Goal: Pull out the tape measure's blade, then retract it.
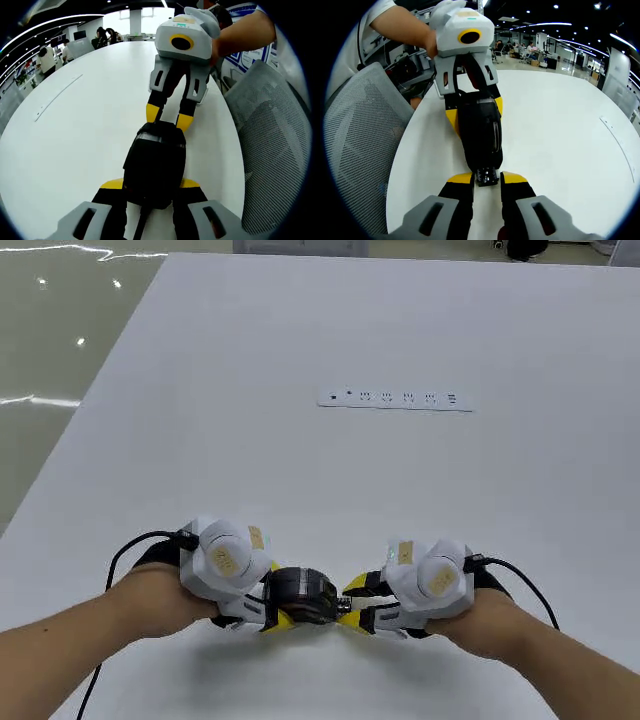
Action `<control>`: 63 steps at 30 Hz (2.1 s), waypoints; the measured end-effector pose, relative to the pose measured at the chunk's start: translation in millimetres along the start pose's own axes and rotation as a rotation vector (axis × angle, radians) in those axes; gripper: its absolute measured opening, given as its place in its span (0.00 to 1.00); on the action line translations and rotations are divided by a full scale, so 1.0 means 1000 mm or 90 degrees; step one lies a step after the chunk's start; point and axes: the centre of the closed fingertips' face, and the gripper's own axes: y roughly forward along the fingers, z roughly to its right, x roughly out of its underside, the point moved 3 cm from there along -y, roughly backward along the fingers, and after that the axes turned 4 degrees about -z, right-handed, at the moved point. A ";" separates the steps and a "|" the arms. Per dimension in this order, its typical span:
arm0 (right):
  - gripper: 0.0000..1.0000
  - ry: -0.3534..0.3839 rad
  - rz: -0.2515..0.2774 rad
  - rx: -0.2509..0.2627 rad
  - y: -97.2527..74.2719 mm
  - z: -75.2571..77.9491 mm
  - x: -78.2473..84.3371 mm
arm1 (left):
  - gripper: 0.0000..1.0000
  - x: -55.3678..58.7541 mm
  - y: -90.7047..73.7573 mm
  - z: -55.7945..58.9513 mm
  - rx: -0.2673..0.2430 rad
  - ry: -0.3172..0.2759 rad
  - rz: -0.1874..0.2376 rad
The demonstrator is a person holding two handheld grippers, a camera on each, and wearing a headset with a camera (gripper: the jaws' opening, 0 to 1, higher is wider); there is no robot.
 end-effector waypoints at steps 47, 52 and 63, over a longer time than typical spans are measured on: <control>0.10 -0.061 0.015 0.001 -0.003 0.002 0.009 | 0.31 0.001 0.000 -0.001 -0.011 -0.002 0.001; 0.10 -0.049 0.014 0.003 -0.008 0.004 0.015 | 0.31 0.001 0.001 0.000 -0.010 0.000 0.000; 0.10 -0.045 0.004 0.007 -0.019 0.005 0.026 | 0.31 0.001 0.000 0.000 -0.010 -0.003 0.001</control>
